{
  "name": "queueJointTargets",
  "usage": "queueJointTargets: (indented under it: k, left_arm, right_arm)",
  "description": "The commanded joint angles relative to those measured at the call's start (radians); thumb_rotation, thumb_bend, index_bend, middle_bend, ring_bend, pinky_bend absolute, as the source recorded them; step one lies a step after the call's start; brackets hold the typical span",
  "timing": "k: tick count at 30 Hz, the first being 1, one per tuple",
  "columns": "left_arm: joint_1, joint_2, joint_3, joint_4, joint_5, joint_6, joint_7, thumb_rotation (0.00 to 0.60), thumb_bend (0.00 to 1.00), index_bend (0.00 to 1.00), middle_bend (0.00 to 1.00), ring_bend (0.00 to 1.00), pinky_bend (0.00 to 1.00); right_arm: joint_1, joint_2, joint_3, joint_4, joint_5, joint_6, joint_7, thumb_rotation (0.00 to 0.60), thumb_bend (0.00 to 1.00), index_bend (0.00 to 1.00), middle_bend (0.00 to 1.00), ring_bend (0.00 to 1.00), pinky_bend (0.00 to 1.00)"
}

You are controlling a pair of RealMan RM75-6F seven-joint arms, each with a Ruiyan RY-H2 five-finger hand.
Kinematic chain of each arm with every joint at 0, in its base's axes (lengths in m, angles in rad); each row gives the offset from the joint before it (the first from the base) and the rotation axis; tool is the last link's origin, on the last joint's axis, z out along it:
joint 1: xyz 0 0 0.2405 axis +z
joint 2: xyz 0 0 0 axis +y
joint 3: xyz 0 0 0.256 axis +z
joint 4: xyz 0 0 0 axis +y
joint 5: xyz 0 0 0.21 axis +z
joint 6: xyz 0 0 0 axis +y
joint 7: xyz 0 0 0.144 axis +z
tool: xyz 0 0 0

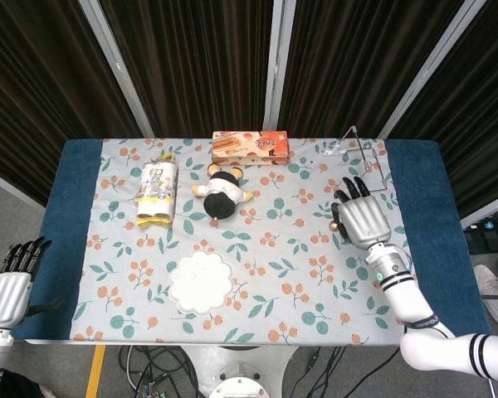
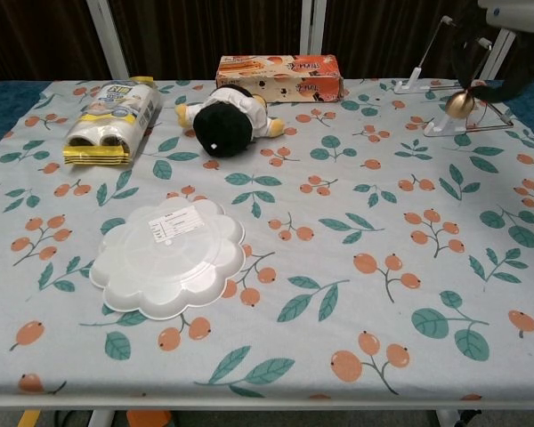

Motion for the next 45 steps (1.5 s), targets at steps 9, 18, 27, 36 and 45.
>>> queueJointTargets:
  k: [9,18,27,36,45]
  left_arm:
    - [-0.002,0.002,0.001,-0.005,-0.002,-0.005,0.006,0.600,0.02,0.04,0.00,0.00,0.02]
    - [-0.005,-0.001,0.001,-0.006,-0.004,-0.013,0.012,0.600,0.02,0.04,0.00,0.00,0.02]
    - [-0.006,-0.005,0.004,-0.004,-0.004,-0.016,0.012,0.600,0.02,0.04,0.00,0.00,0.02]
    - [-0.012,-0.010,0.005,-0.006,-0.003,-0.028,0.019,0.600,0.02,0.04,0.00,0.00,0.02]
    - [-0.007,-0.006,0.004,-0.005,-0.011,-0.023,0.015,0.600,0.02,0.04,0.00,0.00,0.02]
  right_arm:
    - [-0.096,-0.025,0.063,0.049,-0.102,0.071,0.035,0.600,0.46,0.73,0.29,0.00,0.00]
    - [-0.127,-0.074,0.091,0.092,-0.167,0.126,0.000,0.600,0.44,0.74,0.30,0.00,0.00]
    - [-0.158,-0.044,0.114,0.124,-0.247,0.163,-0.041,0.600,0.44,0.74,0.30,0.00,0.00]
    - [-0.169,0.003,0.092,-0.038,-0.186,-0.052,0.128,0.600,0.44,0.74,0.30,0.00,0.00]
    - [-0.184,-0.037,0.113,0.052,-0.156,0.038,-0.015,0.600,0.43,0.74,0.30,0.00,0.00]
